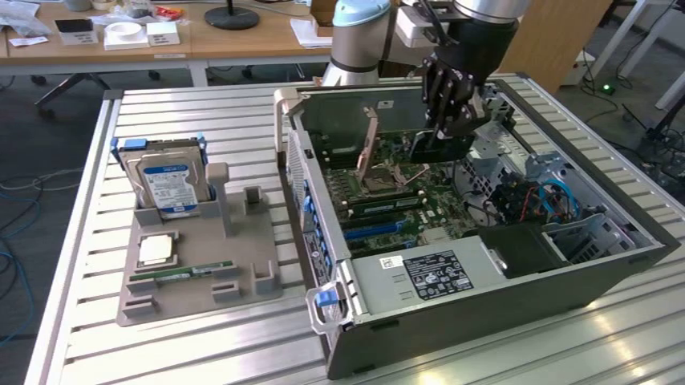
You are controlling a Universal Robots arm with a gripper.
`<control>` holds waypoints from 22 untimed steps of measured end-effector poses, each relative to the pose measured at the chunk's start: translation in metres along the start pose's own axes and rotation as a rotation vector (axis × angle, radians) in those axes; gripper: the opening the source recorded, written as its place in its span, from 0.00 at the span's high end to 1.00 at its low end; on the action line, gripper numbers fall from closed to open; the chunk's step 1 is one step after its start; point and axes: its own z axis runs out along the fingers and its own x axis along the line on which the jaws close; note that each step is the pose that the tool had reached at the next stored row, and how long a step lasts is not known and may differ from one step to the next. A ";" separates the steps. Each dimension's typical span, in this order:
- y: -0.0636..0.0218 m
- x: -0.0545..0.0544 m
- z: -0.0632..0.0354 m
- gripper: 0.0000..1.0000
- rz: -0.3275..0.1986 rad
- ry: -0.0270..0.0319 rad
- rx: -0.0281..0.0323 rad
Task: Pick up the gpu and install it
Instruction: 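Insert the gpu into the slot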
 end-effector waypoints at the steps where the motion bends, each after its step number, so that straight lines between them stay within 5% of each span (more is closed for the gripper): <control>1: 0.0002 0.000 0.0006 0.73 0.000 -0.0003 0.0001; 22: 0.0017 0.000 0.0072 0.73 0.000 0.0000 0.0009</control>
